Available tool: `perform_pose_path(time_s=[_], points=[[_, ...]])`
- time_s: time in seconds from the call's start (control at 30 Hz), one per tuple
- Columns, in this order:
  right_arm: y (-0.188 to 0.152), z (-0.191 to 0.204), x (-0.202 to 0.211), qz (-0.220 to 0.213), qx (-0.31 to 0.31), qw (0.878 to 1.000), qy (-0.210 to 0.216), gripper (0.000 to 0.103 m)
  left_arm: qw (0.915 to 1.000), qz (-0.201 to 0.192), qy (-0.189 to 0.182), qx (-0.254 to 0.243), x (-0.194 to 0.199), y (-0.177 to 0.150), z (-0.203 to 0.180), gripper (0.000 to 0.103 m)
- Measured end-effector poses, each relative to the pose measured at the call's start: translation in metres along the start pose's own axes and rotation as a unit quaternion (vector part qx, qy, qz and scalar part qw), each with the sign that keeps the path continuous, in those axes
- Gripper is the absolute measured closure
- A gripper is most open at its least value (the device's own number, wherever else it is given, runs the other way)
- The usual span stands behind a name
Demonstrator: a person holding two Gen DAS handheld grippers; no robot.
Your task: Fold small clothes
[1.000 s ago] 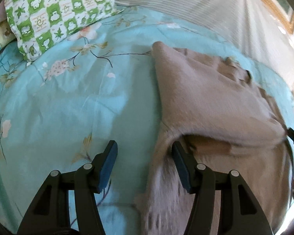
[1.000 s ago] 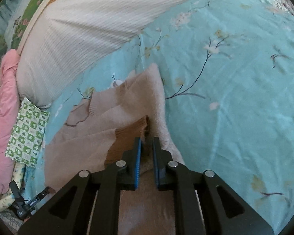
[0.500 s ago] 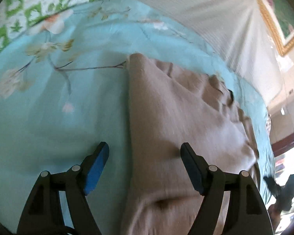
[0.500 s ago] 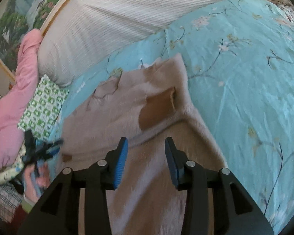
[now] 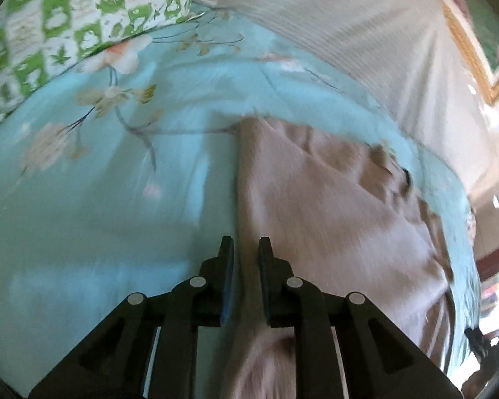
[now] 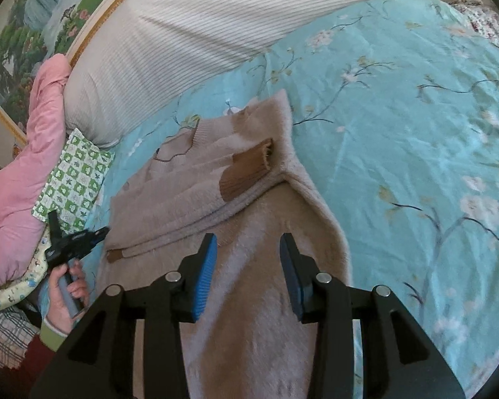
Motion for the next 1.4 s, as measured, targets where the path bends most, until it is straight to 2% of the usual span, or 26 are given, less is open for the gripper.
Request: perform_pose_path(time_s=[0.07,0.13,0.37,0.5,0.53,0.7,0.93,1.1,1.17,1.23,1.4], points=[[-0.006,-0.006,0.011,-0.002,-0.001,1.0,-0.008,0.062,0.9999,0.004,-0.005,-0.01,0.02,-0.023,-0.001,0.082],[-0.011,-0.008,0.019,-0.001,-0.003,1.0,-0.01,0.062,0.9997,0.007,-0.016,-0.016,0.042,-0.051,0.0,0.068],[-0.047,-0.01,0.044,0.013,0.011,1.0,-0.01,0.059,0.9972,0.027,-0.042,-0.055,0.098,-0.153,-0.005,0.066],[-0.07,-0.012,0.053,0.026,0.014,1.0,0.0,0.059,0.9945,0.035,-0.064,-0.075,0.123,-0.204,-0.006,0.052],[-0.076,-0.013,0.055,0.031,0.016,0.999,0.003,0.059,0.994,0.035,-0.067,-0.08,0.129,-0.216,-0.005,0.051],[-0.105,-0.016,0.063,0.065,0.019,0.997,0.028,0.059,0.9912,0.065,-0.084,-0.078,0.137,-0.269,0.004,0.051],[-0.142,-0.03,0.079,0.098,0.025,0.994,0.029,0.058,0.9862,0.116,-0.094,-0.071,0.113,-0.326,0.004,0.051],[-0.164,-0.046,0.086,0.129,0.028,0.991,0.03,0.057,0.9835,0.125,-0.118,-0.056,0.101,-0.336,0.003,0.054],[-0.173,-0.047,0.083,0.141,0.03,0.989,0.037,0.057,0.9831,0.119,-0.124,-0.062,0.103,-0.334,0.001,0.065],[-0.18,-0.047,0.077,0.153,0.026,0.987,0.047,0.057,0.9819,0.113,-0.132,-0.074,0.107,-0.334,-0.001,0.083],[-0.194,-0.043,0.059,0.174,0.035,0.983,0.054,0.057,0.9793,0.112,-0.146,-0.083,0.112,-0.334,-0.01,0.081]])
Point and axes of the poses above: each gripper's, at about its wrist camera, not at the fingertips, and x roughly against the way its jaws point, z to its left, y to its top, the point moved 10 cm from there along -x, roughly the way its jaws point, and after that the axes turned 6 degrees about y, right-handed, at the moved point
